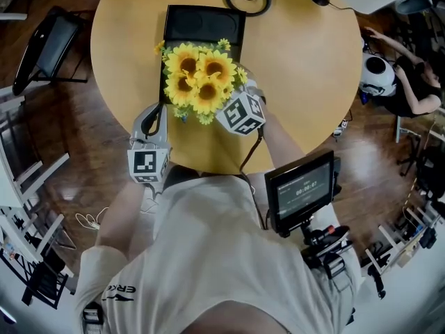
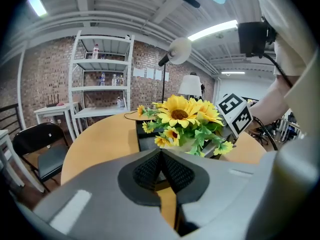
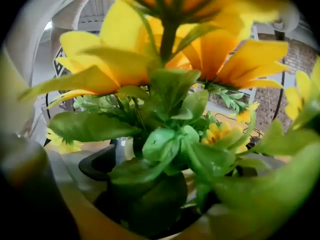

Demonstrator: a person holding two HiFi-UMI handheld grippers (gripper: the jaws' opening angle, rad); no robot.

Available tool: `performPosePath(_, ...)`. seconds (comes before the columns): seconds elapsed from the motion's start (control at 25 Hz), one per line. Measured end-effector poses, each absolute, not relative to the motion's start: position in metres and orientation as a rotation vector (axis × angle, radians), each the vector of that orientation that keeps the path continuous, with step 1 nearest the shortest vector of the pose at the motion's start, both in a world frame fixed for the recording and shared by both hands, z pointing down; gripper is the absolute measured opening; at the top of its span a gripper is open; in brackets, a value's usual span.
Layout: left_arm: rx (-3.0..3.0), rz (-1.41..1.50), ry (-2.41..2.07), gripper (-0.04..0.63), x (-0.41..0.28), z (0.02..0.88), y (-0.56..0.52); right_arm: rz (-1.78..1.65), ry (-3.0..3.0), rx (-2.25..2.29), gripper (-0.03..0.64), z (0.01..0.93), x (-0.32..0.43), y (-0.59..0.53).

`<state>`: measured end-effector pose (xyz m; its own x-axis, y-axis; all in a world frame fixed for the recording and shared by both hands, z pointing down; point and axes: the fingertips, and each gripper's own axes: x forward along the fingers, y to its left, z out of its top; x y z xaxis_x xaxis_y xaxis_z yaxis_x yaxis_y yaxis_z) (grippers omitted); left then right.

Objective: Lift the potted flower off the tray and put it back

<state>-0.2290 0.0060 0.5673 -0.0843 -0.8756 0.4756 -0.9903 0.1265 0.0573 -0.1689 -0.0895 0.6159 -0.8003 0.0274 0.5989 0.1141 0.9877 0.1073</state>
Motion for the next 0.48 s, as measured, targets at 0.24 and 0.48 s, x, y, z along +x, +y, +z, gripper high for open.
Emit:
performPosePath(0.24, 1.802, 0.394, -2.019, 0.002, -0.2282, 0.566, 0.006, -0.215, -2.481, -0.093, 0.588, 0.6172, -0.1737, -0.0936)
performPosePath(0.48, 1.807, 0.398, -2.02, 0.002, -0.2296, 0.5671, 0.0027, -0.252, -2.464, -0.115, 0.536, 0.6208, -0.1761, -0.0923)
